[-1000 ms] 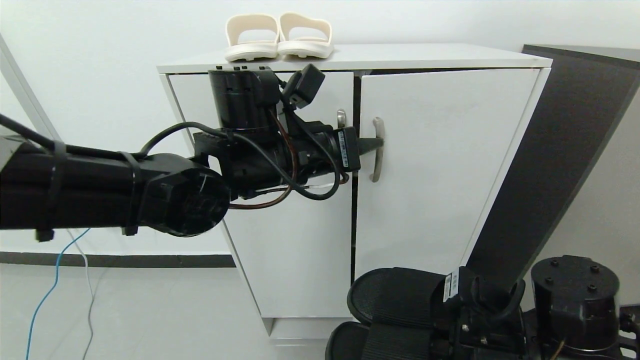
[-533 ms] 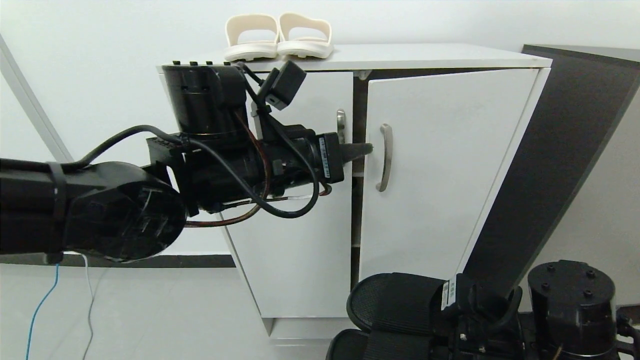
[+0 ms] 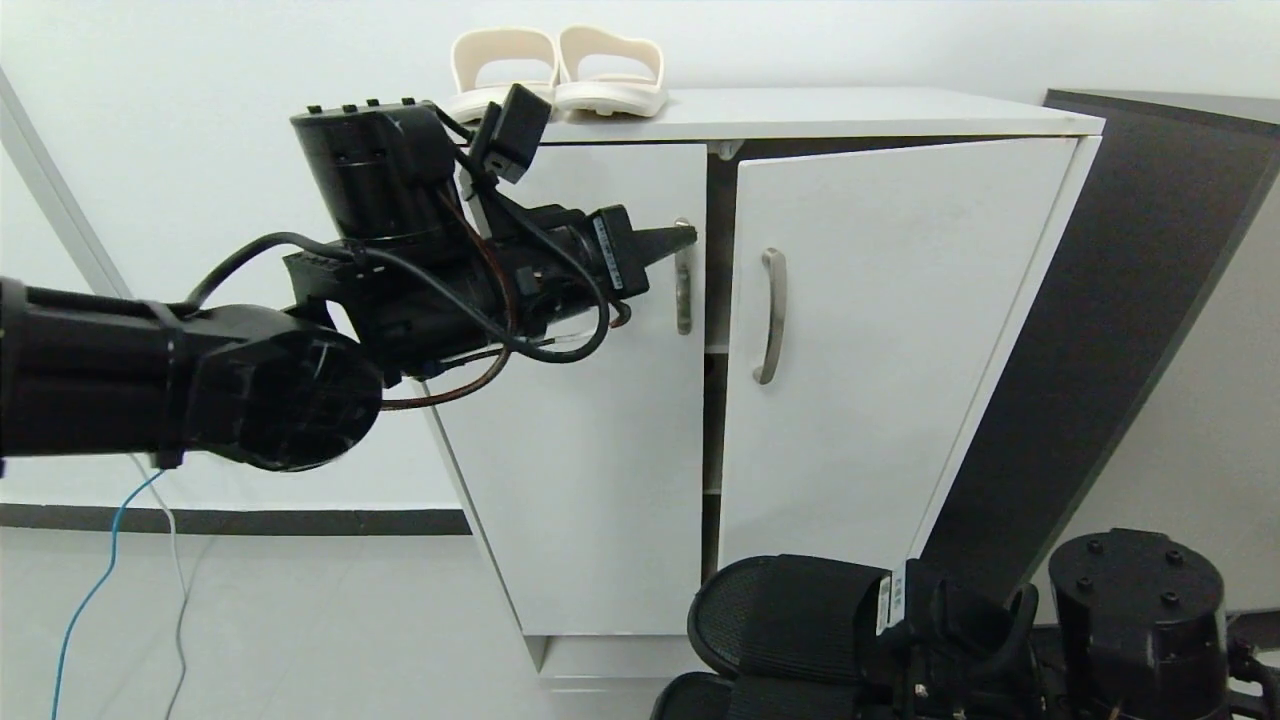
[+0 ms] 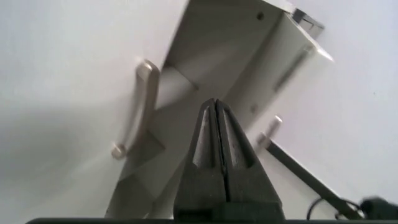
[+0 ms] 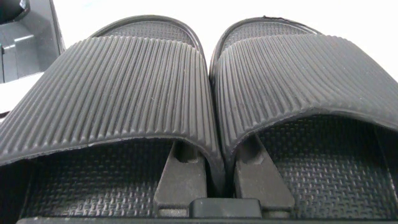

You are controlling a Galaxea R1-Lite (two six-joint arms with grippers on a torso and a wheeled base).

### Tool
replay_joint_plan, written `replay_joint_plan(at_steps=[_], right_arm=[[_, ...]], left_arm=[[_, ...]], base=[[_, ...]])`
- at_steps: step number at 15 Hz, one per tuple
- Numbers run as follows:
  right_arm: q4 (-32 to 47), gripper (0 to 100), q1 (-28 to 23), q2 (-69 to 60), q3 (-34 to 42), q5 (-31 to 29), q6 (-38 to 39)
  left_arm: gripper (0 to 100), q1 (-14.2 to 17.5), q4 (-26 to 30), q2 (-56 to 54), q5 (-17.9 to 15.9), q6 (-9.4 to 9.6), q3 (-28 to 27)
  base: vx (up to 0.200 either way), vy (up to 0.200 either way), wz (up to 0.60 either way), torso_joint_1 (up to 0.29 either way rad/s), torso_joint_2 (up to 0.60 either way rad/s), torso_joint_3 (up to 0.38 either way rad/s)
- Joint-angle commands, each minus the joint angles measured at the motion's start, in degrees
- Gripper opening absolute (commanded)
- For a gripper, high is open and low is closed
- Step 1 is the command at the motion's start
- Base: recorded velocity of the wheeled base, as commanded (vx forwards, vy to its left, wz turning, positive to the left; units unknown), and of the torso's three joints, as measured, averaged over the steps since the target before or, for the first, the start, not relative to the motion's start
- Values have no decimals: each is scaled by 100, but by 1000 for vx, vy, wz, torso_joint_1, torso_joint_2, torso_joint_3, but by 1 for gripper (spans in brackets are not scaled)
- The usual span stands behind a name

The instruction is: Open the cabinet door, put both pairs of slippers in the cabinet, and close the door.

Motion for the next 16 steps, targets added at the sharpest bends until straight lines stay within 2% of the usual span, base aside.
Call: replay_joint_plan(at_steps=[1,4,8,11,14,16], right_arm=[[0,0,18,13,29,4,-1],[0,0,27,75,29,4,-1],[0,0,54,92,55,13,-107],[0,0,62,101,82,13,-107],[0,0,89,136,73,13,-107],[-9,0,89,128,82,13,-107]], left_arm=[[0,-46,2,441,12,-14,-341],[0,-301,2,494,205,-14,-411],[0,-310,-16,511,214,-14,-332],[0,-503,-59,283,311,12,28],[0,-951,-314,45,364,65,327],[0,-1118,-332,1,390,91,354]], base=[[0,0,0,0,0,0],[0,0,0,0,0,0],[0,0,0,0,0,0],[-200,0,0,4,7,2],[-200,0,0,7,5,1],[-200,0,0,-2,0,7]])
